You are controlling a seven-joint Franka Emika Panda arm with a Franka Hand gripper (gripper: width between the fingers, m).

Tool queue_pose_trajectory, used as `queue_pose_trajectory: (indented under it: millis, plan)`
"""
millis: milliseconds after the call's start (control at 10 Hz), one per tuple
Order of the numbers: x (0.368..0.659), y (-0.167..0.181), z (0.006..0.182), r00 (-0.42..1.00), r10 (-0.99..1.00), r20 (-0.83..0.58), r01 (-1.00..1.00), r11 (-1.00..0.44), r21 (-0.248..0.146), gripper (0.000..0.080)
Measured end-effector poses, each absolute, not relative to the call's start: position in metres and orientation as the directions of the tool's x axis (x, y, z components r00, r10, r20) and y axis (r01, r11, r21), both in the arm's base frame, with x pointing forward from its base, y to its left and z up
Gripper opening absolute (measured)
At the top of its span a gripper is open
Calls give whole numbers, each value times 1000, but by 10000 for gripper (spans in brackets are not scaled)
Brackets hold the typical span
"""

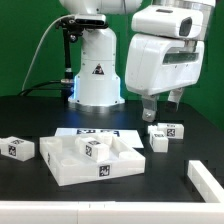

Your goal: Assemble one leg

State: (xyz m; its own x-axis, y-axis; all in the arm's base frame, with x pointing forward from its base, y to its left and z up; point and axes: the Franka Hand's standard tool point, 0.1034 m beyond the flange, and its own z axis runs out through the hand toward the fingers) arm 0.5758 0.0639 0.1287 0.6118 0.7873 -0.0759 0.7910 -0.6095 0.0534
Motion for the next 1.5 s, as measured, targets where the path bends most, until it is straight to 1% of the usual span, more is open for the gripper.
queue_pose_trajectory:
  millis: [400, 500, 700, 800, 900, 1000, 1200, 1500]
  plan:
    - [576, 64, 129, 612, 787, -75, 791, -610, 53, 650]
    - [574, 59, 128, 614, 785, -78, 789, -612, 49, 650]
    - [553, 21, 120, 658, 746, -108, 752, -658, 37, 650]
    - [538, 0, 111, 682, 723, -109, 729, -683, 31, 650]
    - [522, -24, 98, 710, 695, -109, 701, -713, 13, 650]
    - [518, -37, 93, 734, 669, -117, 674, -739, 0, 650]
    - [520, -32, 94, 726, 678, -112, 683, -730, 3, 650]
    - [519, -36, 93, 739, 665, -107, 669, -743, 0, 650]
